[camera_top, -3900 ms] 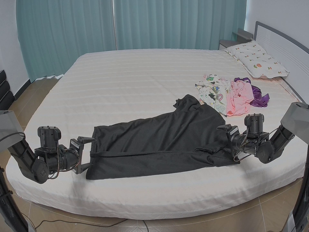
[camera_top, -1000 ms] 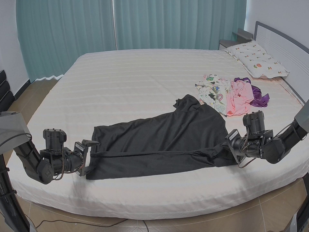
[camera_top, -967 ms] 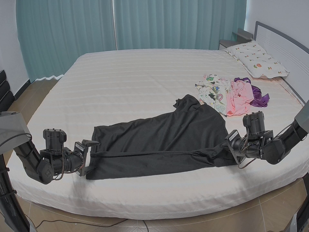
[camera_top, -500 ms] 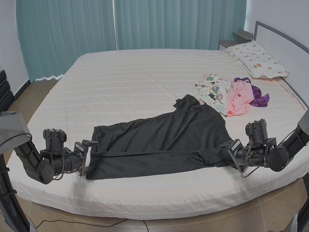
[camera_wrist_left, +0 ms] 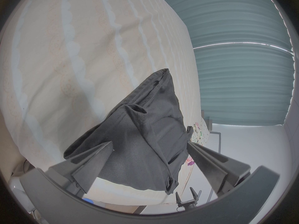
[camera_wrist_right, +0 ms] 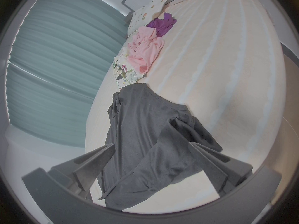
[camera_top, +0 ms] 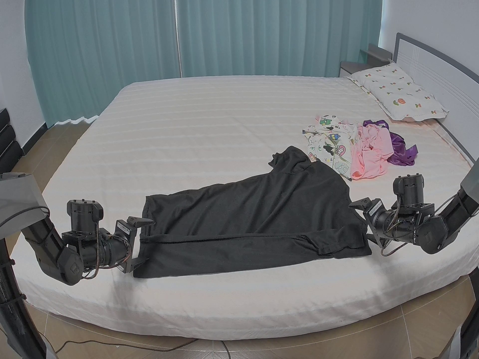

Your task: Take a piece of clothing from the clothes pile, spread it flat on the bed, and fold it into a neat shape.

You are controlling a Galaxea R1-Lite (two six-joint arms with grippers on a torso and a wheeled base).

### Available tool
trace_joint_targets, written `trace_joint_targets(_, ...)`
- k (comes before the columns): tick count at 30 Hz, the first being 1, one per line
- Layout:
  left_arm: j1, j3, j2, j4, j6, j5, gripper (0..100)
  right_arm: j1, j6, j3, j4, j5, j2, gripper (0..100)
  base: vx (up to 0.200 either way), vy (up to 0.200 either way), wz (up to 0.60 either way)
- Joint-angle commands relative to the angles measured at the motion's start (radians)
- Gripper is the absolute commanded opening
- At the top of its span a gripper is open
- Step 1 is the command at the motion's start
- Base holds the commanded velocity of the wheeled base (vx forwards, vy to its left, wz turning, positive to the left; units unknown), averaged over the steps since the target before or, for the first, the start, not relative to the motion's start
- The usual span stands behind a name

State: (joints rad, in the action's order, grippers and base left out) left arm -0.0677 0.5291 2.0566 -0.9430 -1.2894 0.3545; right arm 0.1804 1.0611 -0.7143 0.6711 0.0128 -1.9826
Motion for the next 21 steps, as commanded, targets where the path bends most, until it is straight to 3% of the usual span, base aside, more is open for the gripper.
trace_joint_targets(1,0.000,0.000,0.002,0.000,0.001,0.000,100,-0.030,-0.032,-0.010,0.031,0.030,-0.059,100,0.000,0.000,0.00)
trace_joint_targets(8,0.000,-0.008,-0.004,-0.002,0.002,-0.002,100,-0.038,-0.039,0.013,0.108,0.035,-0.055,100,0.000,0.000,0.00)
trace_joint_targets(16,0.032,-0.063,-0.007,-0.143,-0.002,-0.038,100,-0.061,-0.036,0.182,0.282,0.038,-0.038,100,0.000,0.000,0.00)
trace_joint_targets(21,0.034,-0.070,-0.013,-0.148,0.002,-0.035,100,-0.073,-0.041,0.194,0.297,0.039,-0.030,100,0.200,0.000,0.00)
